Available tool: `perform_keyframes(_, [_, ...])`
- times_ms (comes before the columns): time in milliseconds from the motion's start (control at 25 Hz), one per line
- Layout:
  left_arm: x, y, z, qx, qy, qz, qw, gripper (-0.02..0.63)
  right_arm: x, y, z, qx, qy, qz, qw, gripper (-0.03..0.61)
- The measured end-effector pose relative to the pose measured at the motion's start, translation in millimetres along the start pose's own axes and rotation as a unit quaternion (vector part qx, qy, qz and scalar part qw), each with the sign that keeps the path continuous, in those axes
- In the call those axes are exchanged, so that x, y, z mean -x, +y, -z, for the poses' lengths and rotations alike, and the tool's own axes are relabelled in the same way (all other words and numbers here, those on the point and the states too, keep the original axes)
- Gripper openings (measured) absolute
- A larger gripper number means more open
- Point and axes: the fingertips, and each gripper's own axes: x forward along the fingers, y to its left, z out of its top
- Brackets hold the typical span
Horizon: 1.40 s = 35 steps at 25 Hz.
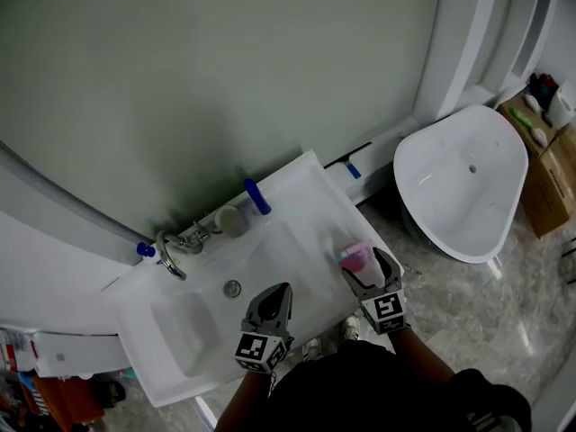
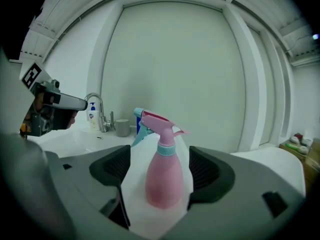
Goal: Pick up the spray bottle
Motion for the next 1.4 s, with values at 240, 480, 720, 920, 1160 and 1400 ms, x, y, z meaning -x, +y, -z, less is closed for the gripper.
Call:
perform_keyframes(240, [4, 7, -2, 0.006, -0.001, -0.018, 0.9998, -0.008, -11, -2, 2, 0.008, 0.005, 0.003, 1.000, 0.290])
perform_keyframes(480, [6, 5, 3, 0.009, 0.000, -0.026, 0.9996, -0.008, -15, -6, 3, 0.005, 0.000, 0.007, 1.000, 0.230])
perform_keyframes(720, [11, 7, 4, 0.012, 0.002, -0.031, 0.9995, -0.008, -19, -6, -2, 0.018, -0.008, 0.016, 1.000, 0.212])
perform_keyframes(920, [16, 9, 3, 0.009, -0.001, -0.036, 0.9993, -0.008, -20, -8, -6, 0.029, -0.013, 0.030, 0.999, 0.163])
perform_keyframes(1160, [19, 8, 1, 0.009, -0.005, -0.035, 0.9993, -0.008, -21, -8, -7, 0.034, -0.020, 0.038, 0.999, 0.143])
perform_keyframes(1400, [23, 6, 0, 0.008, -0.008, -0.036, 0.9993, -0.008, -17, -6, -20, 0.032, -0.038, 0.032, 0.998, 0.133])
